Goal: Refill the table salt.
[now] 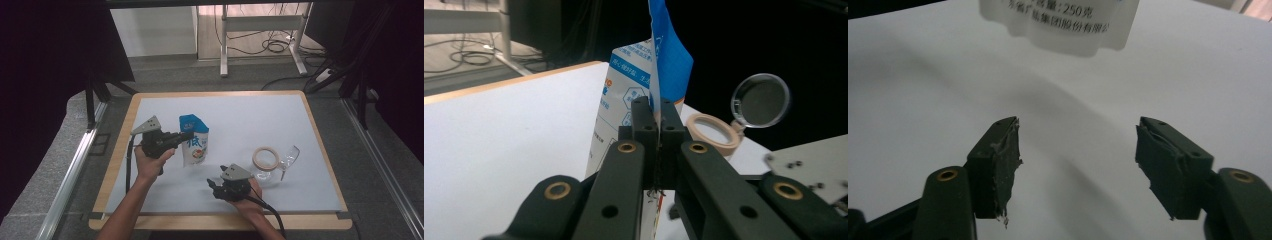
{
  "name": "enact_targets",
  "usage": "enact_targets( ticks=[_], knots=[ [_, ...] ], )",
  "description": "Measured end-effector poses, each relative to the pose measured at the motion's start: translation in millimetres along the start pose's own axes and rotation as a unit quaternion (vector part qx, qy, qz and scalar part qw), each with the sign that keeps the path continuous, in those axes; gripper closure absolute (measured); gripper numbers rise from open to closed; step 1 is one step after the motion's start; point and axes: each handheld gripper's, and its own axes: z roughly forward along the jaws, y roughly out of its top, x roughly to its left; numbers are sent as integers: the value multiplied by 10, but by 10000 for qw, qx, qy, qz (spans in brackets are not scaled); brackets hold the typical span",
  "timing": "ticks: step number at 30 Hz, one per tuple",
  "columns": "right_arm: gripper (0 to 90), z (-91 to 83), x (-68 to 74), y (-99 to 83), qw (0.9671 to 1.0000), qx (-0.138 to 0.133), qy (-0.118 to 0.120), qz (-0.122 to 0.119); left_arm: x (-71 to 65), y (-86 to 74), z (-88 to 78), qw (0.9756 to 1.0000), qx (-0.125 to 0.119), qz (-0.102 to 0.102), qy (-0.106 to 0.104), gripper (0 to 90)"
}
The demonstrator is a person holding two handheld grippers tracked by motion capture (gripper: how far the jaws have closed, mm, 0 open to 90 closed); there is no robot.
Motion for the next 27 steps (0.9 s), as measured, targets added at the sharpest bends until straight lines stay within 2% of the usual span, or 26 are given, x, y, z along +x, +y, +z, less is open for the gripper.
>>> enact_targets(
  ticks=[5, 7, 10, 14, 15, 16, 22, 27],
  knots=[
    [310, 113, -4, 76, 9999, -61, -112, 103, -129, 12, 20, 9999, 59, 60, -89, 900],
    [297, 179, 5, 95, 9994, -34, -350, 0, -166, 12, 37, 9999, 93, 48, -126, 900],
    [284, 245, 10, 101, 9991, 37, -420, 38, -204, 8, 64, 9997, 125, 69, -179, 900],
    [282, 284, 12, 109, 9983, 29, -573, -51, -232, -4, 116, 9995, 173, 25, -267, 900],
    [283, 287, 7, 112, 9981, 9, -606, -91, -235, -6, 128, 9994, 184, 29, -288, 900],
    [283, 293, -7, 109, 9978, 40, -624, -240, -244, -7, 139, 9994, 191, 27, -287, 900],
    [300, 304, -50, 109, 9965, -37, -609, -577, -266, 30, 205, 9989, 253, 2, -399, 900],
    [389, 261, -42, 104, 9955, -196, -536, -759, -299, 83, 266, 9987, 318, 25, -403, 900]
  ],
)
